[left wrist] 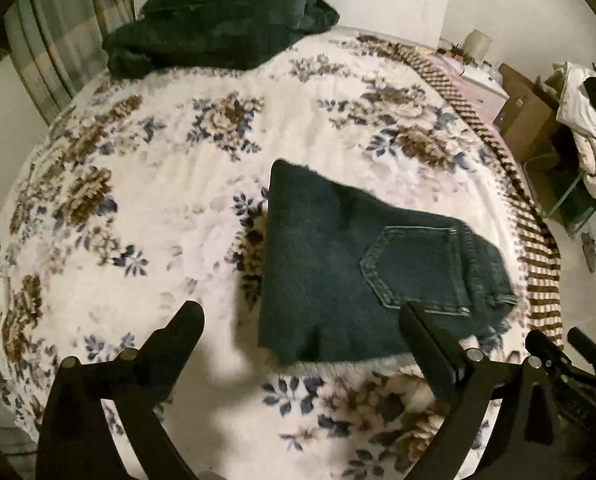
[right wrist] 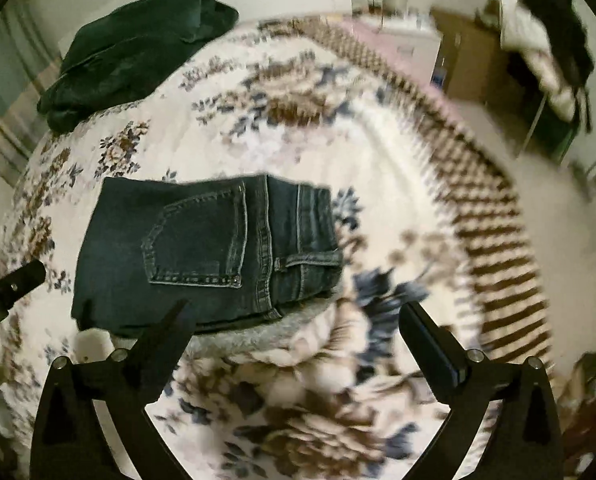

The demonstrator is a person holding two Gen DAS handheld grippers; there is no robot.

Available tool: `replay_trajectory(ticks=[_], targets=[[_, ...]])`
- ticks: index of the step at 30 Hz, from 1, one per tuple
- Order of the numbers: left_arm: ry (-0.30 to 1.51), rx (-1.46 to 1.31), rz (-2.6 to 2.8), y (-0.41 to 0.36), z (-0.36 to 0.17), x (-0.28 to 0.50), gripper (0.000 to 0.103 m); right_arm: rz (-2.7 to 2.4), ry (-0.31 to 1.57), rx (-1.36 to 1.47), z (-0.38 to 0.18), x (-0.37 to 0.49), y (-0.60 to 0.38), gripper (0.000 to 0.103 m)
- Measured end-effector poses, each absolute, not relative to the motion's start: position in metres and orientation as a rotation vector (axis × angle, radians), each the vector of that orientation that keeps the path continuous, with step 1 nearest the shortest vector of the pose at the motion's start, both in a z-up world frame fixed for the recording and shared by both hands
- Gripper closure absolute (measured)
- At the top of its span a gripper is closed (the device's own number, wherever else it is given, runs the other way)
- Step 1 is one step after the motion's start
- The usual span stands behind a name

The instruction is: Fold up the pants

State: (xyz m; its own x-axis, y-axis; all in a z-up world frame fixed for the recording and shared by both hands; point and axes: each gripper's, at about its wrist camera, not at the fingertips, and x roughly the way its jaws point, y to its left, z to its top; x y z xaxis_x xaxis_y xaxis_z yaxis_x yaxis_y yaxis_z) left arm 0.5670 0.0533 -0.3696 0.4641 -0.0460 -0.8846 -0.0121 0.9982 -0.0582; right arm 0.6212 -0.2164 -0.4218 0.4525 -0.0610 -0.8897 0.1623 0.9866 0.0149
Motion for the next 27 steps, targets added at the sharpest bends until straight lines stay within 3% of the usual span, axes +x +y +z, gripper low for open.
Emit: replay_trajectory(ticks=[17,27], targets=[[0.822,-0.025,0.004,0.032,-0.165,0.381,0.003,-0.148,0.809,0.023,-0.167,0.428,-0.196,0.0],[0.699,-0.033,0.051,0.034,-0.082,0.263,0.003,-0.092,0.67,0.001,-0.054,0.289,-0.183,0.0]])
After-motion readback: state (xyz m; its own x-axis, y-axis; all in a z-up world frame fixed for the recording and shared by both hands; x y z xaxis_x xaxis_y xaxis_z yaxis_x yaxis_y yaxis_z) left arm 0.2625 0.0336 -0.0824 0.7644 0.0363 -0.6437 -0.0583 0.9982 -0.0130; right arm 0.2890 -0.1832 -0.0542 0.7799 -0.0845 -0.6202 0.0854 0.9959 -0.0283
